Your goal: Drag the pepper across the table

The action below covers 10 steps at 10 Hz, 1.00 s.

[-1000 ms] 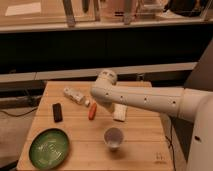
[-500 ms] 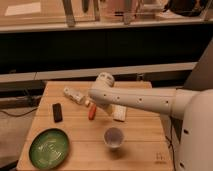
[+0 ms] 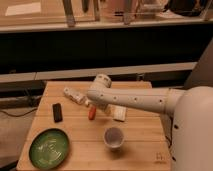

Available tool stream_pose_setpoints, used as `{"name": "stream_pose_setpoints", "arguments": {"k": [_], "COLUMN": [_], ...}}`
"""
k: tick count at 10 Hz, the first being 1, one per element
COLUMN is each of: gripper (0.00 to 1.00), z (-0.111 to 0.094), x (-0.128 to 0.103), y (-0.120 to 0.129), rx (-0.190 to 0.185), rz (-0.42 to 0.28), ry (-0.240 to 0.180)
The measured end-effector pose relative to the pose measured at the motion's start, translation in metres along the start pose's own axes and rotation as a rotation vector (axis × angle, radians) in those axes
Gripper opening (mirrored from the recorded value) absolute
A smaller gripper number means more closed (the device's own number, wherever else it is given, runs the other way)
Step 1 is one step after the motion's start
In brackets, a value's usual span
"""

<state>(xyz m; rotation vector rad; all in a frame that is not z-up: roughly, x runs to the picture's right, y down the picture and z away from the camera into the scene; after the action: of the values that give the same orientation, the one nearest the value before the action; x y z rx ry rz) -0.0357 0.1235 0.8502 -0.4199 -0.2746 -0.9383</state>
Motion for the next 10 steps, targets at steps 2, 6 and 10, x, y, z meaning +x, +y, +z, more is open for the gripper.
{"name": "stream_pose_setpoints", "arguments": {"k": [2, 6, 10], "gripper": [0.80, 0.80, 0.80], "z": [0.013, 0.017, 0.021], "x": [-0.006, -0.007, -0.012], "y": [-0.006, -0.015, -0.030], "rx": [-0.009, -0.017, -0.016], "rz": [-0.012, -0.024, -0.034], "ry": [-0.009, -0.021, -0.034]}}
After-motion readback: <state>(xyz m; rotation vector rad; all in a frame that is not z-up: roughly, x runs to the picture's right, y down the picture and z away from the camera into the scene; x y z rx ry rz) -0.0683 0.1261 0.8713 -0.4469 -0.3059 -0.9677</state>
